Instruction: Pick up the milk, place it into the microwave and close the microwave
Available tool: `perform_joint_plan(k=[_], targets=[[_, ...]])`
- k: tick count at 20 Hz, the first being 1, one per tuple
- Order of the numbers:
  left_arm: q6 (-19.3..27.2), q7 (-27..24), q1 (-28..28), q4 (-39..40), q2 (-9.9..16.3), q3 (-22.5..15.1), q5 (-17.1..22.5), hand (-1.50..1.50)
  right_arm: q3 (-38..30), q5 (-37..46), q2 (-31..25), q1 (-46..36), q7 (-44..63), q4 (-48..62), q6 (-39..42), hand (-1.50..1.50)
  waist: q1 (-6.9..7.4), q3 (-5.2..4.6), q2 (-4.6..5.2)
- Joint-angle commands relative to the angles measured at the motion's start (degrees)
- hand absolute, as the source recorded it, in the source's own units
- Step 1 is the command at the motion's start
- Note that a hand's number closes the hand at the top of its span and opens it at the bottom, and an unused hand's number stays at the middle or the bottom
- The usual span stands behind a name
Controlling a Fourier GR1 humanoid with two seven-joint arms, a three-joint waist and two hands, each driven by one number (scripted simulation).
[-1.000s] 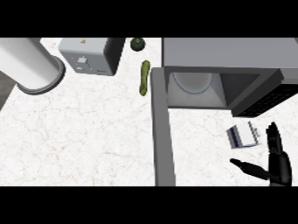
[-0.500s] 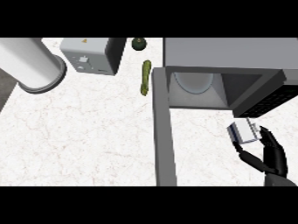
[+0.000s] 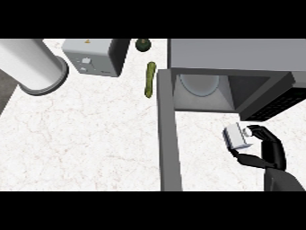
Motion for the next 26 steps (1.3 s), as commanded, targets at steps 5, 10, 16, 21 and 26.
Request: perform_joint_plan(k=[5,10,16,21,26], targets=[[1.20,2.57,2.80,-5.68,1.48,1.99,7.03,-1.50,5.32,4.14,6.93,-4.36,-3.07,0.32,0.79,1.50,-0.30,-0.02,-0.25],[0.62,1.99,2.25,-5.44,-0.71,2.31,6.24,-1.50,6.51,4.44,6.49,-5.60,-1.49,-0.97,2.58,1.50,-1.09,-0.11,-0.35],[-1.98,2.70,3.48,-5.60,-2.00,2.89,5.72,-1.50,7.11,5.54,7.85,-8.95,-0.83,-1.78,-3.36,1.50,-0.80,-0.10,-0.27],[2.36,5.45,-1.25,-1.01,4.52,6.78,9.17,-1.50,6.38,4.73,5.98,-16.41,7.73,-2.23,-3.90,1.50,-1.30,-0.13,-0.22],[-0.91,5.90,-1.16,-2.29,0.49,4.14,6.57,-1.50,5.68,5.11,3.62,-23.24,12.34,1.98,-5.25,1.50,-0.14,-0.09,0.11]])
